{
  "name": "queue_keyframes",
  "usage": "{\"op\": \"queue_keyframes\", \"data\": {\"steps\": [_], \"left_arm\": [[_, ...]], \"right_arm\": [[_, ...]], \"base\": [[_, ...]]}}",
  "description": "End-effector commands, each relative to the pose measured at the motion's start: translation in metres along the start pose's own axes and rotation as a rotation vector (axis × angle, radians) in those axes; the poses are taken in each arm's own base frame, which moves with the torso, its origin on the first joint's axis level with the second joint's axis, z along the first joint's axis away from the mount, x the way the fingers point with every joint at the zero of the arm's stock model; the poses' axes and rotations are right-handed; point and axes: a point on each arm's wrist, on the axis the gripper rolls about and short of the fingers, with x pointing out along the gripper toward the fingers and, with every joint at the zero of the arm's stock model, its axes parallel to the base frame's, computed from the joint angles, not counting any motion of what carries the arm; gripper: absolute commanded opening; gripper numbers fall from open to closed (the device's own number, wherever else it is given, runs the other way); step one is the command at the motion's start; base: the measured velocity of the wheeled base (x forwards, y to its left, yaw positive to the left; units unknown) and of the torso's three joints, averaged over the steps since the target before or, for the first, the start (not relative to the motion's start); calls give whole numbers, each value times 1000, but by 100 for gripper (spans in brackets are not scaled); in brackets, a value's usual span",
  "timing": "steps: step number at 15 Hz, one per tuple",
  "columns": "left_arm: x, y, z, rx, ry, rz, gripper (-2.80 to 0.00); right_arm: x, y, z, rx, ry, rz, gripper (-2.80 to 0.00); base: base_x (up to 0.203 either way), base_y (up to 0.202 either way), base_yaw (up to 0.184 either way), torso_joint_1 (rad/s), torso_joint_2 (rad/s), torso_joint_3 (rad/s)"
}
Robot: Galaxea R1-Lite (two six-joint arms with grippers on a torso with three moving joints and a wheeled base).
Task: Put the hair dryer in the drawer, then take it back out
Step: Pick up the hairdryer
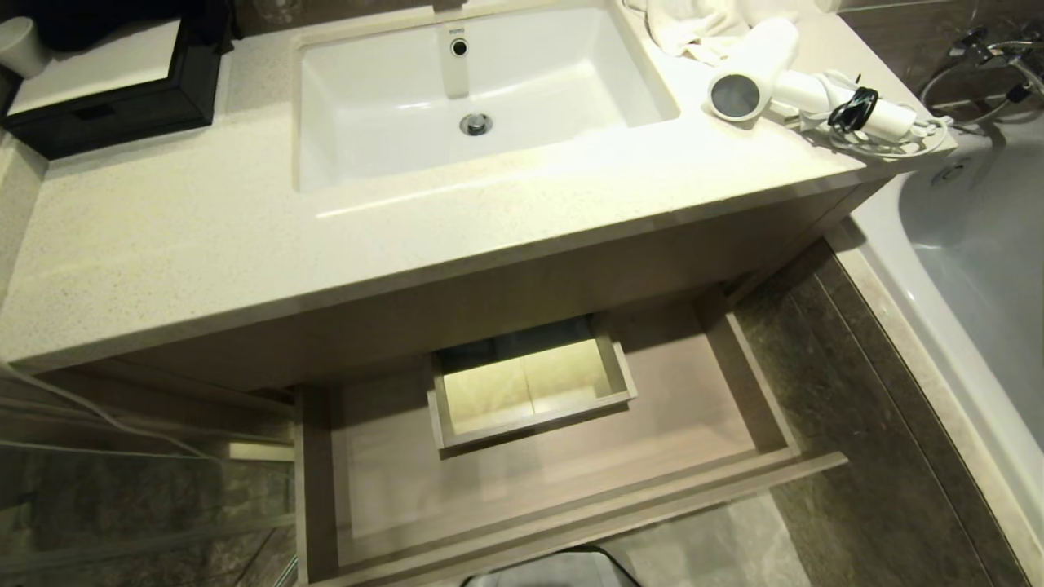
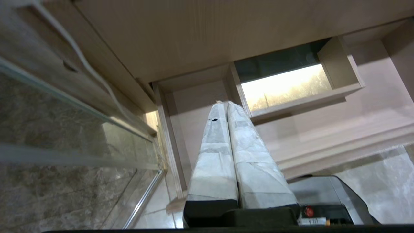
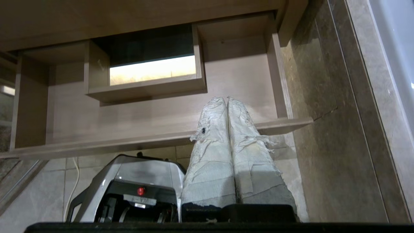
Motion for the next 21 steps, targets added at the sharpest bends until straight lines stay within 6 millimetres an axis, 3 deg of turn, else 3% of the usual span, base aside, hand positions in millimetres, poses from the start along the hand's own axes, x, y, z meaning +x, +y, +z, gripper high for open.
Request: {"op": "queue_keyframes", "data": {"steps": [1, 11, 21], "left_arm": [[0, 0, 0, 0, 1, -1, -280], [0, 0, 0, 0, 1, 0, -280], [0, 0, 0, 0, 1, 0, -280]], "right_arm": [[-3, 0, -1, 0, -39, 0, -280], [-3, 0, -1, -1, -39, 0, -280], [-3, 0, -2, -14, -36, 7, -280]], "base": [[0, 0, 0, 264, -31, 232], [0, 0, 0, 308, -100, 199], [0, 0, 0, 348, -239, 103]]}}
